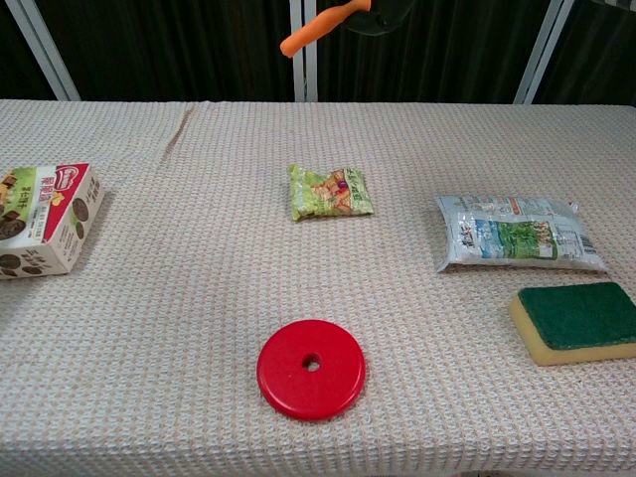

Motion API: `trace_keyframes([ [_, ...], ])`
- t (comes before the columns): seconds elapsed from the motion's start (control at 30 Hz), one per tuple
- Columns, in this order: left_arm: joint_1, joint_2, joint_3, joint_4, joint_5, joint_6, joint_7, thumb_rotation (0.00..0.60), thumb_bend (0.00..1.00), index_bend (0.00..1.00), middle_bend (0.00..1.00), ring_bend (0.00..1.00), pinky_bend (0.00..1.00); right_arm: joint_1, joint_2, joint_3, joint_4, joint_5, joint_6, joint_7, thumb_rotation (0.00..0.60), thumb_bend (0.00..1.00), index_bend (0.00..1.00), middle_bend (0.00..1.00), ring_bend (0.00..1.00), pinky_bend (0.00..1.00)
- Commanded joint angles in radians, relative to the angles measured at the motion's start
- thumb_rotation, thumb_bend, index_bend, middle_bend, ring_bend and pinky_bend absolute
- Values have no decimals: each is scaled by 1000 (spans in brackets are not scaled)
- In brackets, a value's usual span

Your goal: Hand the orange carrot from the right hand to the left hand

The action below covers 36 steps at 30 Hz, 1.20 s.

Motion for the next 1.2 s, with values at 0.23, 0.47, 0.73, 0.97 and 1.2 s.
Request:
trace_keyframes([
  [0.23,-98,-68,-44,59,95,-49,-200,600,61,184,217,178,225,8,20,-9,-18,26,4,-3,600,363,620,61,0,0],
  [0.47,-169,-113,-79,16,48,-144,-315,600,129,240,235,182,220,17,26,-16,-36,48,7,2,600,364,619,52,0,0],
  [0.73,-215,-165,-98,-22,11,-205,-476,600,218,316,300,200,224,30,17,-26,-39,63,11,-3,600,364,618,53,0,0],
  [0.97,-237,-215,-136,-34,-77,-192,-376,600,238,336,318,200,225,41,11,-35,-38,79,13,-10,600,364,619,53,0,0],
  [1.2,-244,-309,-160,-26,-100,-90,-207,600,245,345,320,200,224,49,3,-46,-37,91,16,-19,600,364,619,53,0,0],
])
